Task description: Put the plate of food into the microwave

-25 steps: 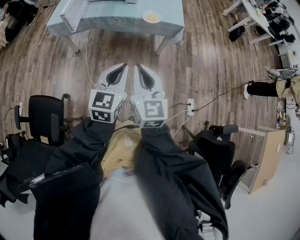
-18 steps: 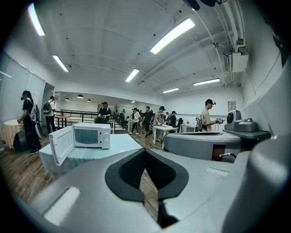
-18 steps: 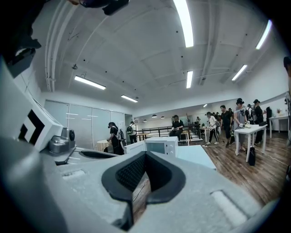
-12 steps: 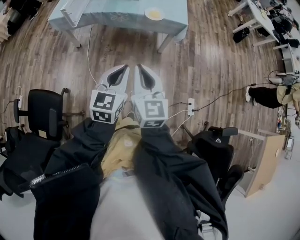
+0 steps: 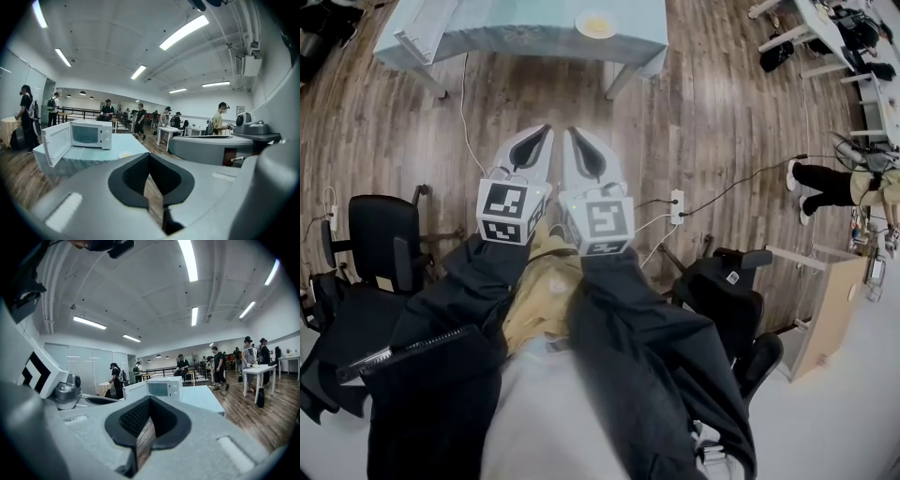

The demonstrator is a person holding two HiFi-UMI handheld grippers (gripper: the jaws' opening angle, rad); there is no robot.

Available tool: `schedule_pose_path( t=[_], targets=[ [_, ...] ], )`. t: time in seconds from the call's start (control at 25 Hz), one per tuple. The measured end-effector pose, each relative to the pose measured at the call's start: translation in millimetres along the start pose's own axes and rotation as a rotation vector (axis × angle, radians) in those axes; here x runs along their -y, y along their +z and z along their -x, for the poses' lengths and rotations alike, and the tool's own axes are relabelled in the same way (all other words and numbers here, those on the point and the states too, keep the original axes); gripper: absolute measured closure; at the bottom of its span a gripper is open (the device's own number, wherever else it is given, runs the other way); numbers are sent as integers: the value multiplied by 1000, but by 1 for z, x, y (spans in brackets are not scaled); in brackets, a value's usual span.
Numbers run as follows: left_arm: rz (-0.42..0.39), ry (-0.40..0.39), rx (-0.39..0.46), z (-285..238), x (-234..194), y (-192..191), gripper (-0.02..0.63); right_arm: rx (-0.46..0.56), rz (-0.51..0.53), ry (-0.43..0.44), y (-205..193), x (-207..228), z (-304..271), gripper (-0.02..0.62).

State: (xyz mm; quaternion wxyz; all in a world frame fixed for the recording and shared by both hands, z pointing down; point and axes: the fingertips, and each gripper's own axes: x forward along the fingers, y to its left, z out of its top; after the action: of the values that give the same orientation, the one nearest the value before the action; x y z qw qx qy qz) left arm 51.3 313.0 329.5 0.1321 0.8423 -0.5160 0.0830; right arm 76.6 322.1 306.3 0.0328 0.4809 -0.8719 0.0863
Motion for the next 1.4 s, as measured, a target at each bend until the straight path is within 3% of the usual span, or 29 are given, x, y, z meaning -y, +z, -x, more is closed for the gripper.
schedule_pose_path(
  t=[0.28,0.76,1.4],
  targets=[
    [-20,-53,8,-66,-30,30,609,6,1,-51,18,43,-64,598],
    [-7,-99,-27,-154,-102,57,609,-23,-11,-91,28,79,-173,598],
    [19,-148,-83,-221,-150,60,609,-88,-40,-151,15,111,-242,598]
  ],
)
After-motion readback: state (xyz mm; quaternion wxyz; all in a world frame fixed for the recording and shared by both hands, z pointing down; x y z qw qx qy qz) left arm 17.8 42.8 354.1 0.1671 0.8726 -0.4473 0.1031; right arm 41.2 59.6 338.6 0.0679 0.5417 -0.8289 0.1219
